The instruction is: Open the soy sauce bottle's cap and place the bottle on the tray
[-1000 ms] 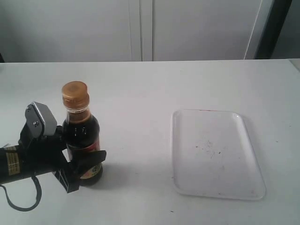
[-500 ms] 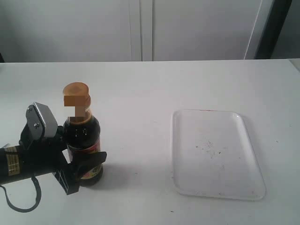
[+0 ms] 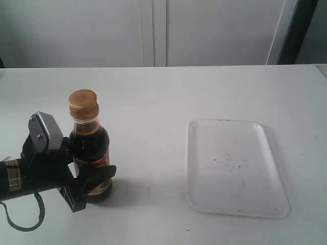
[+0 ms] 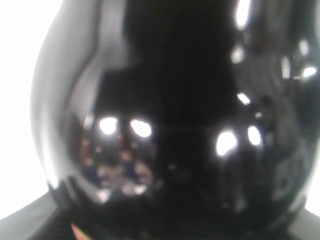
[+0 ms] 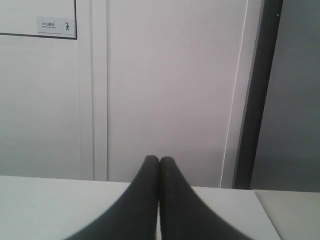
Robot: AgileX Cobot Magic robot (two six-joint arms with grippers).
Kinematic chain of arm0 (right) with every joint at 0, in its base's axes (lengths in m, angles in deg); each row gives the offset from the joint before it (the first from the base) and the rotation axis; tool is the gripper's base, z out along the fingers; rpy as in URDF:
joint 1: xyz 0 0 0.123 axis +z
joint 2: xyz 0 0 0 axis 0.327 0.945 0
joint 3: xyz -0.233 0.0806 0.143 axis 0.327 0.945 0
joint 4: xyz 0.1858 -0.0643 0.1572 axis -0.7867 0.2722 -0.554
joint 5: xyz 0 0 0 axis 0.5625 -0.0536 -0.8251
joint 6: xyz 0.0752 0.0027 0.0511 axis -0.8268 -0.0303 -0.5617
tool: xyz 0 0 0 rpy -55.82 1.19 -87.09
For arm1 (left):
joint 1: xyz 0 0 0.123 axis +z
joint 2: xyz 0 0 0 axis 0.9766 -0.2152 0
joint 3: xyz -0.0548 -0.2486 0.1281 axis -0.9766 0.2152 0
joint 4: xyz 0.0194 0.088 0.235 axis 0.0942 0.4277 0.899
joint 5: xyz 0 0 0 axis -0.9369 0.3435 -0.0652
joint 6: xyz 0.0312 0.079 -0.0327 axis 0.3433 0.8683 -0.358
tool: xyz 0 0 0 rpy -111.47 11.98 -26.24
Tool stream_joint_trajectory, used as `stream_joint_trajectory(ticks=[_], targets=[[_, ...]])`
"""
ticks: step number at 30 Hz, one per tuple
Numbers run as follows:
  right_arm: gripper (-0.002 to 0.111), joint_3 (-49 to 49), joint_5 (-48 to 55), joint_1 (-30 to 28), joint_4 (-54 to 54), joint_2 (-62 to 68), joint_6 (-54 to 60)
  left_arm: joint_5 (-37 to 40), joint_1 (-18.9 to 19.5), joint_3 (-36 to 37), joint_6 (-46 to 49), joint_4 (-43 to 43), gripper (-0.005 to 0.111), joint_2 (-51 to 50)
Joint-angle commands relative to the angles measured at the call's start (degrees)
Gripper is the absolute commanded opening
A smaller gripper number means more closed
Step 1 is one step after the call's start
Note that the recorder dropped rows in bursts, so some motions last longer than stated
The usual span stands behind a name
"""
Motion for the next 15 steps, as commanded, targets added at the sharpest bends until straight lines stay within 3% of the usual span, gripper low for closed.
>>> stream_joint_trajectory(ticks=[1, 15], targets=[[0.0, -4.2, -6.0, 1.9, 2.0, 7.8, -0.5, 0.1, -0.3, 0.1, -0.2, 1.4, 0.0, -0.1], [0.0, -12.8, -11.5, 21.2, 7.0, 29.5, 1.5, 0.1, -0.3, 0.1, -0.2, 1.4, 0.0, -0.1]])
